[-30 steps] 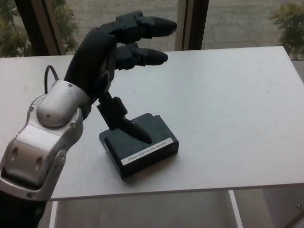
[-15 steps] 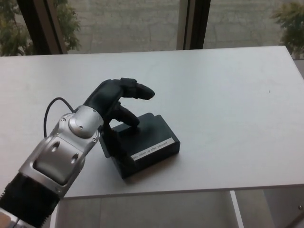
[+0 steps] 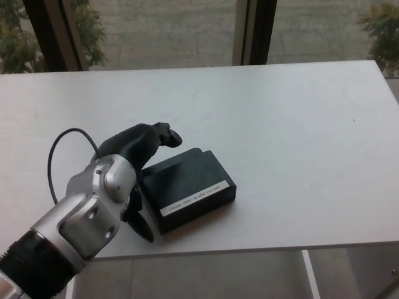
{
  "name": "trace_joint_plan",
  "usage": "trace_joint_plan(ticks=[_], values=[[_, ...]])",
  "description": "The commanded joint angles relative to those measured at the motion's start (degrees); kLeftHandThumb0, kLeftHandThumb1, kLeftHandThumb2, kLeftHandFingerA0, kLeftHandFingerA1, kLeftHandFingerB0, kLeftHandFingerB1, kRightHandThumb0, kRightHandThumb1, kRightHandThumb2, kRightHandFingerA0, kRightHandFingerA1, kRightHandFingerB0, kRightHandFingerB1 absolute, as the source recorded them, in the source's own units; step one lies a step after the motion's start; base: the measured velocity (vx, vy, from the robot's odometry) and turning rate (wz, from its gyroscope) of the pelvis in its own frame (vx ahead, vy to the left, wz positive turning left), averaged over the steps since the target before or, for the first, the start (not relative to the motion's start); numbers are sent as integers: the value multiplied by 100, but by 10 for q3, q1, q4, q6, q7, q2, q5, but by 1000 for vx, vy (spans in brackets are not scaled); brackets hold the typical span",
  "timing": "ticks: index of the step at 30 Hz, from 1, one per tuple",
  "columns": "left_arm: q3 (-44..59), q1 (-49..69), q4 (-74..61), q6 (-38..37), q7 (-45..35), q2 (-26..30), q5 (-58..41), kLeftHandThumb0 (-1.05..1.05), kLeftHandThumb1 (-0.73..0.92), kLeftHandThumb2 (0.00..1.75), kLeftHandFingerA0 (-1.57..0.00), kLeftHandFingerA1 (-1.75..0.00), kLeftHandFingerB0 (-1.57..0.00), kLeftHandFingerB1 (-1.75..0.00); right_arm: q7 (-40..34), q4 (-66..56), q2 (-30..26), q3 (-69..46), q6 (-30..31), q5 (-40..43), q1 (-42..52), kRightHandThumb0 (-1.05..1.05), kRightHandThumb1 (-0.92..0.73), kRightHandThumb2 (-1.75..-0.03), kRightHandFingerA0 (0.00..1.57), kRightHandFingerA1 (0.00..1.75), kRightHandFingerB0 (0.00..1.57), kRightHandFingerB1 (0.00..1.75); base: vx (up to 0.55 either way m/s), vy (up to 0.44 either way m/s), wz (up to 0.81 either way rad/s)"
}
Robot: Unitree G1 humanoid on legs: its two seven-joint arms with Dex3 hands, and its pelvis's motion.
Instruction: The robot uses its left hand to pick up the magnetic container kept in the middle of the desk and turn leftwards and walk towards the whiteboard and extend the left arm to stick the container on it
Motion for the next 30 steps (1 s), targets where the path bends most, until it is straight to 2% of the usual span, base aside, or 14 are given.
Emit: trace_joint_plan(ticks=[1,5,6,7,8,15,16,18,19,20,21,26,27,30], values=[[-31,27,10,-3,45,4,111,-75,63,58,-27,-42,-40,-34,5,4,-4,-7,-7,7,11,-21,-66,-60,83,53,66,46,0,0,0],[-27,43,15,-5,57,-15,121,-76,64,60,-25,-43,-38,-34,7,3,-6,-10,-13,8,12,-22,-66,-59,83,53,67,46,0,0,0],[-18,51,10,-6,59,-25,117,-77,51,88,-19,-51,-28,-46,5,4,-8,-8,-11,6,11,-22,-65,-59,83,53,67,46,0,0,0],[-13,56,9,-8,59,-31,117,-77,51,88,-19,-51,-28,-46,5,5,-9,-8,-10,4,11,-22,-65,-59,83,53,67,46,0,0,0],[-2,67,4,-16,62,-41,111,-75,68,61,-23,-45,-34,-34,7,8,-8,-10,-4,6,8,-22,-61,-59,85,52,66,46,0,0,0],[54,111,-25,-36,57,-94,89,-77,74,63,-23,-47,-28,-33,13,10,-8,-9,-4,2,8,-24,-62,-59,83,53,66,46,0,0,0],[63,112,-30,-31,50,-103,84,-77,59,99,-17,-54,-17,-46,13,3,-9,-6,-8,1,13,-27,-64,-60,81,55,66,46,0,0,0],[72,116,-33,-30,44,-110,89,-77,59,99,-17,-54,-17,-46,13,-1,-9,-5,-9,0,15,-27,-64,-60,81,55,66,46,0,0,0],[97,121,-43,-22,35,-127,65,-38,45,104,-4,-53,0,-48,18,-3,-9,-7,-9,3,17,-28,-65,-60,79,56,65,46,0,0,0],[110,123,-47,-19,30,-136,56,-38,45,104,-4,-53,0,-48,20,-4,-10,-8,-9,5,18,-28,-65,-60,79,56,65,46,0,0,0],[126,127,-52,-17,31,-146,48,-76,79,64,-18,-46,-18,-31,17,-4,-11,-6,-8,2,18,-30,-63,-59,79,57,64,47,0,0,0],[152,134,-60,-9,18,-165,54,-76,81,64,-20,-46,-18,-30,13,-3,-12,-2,0,-3,16,-30,-62,-59,79,55,64,46,0,0,0],[175,128,-57,4,17,-177,40,-76,87,66,-53,-57,-19,-32,19,-2,-13,-5,0,1,14,-30,-60,-59,80,57,65,46,0,0,0],[200,125,-56,13,6,-190,30,-74,88,66,-50,-55,-18,-32,21,-5,-13,-4,-2,1,15,-30,-60,-59,80,58,64,46,0,0,0]])
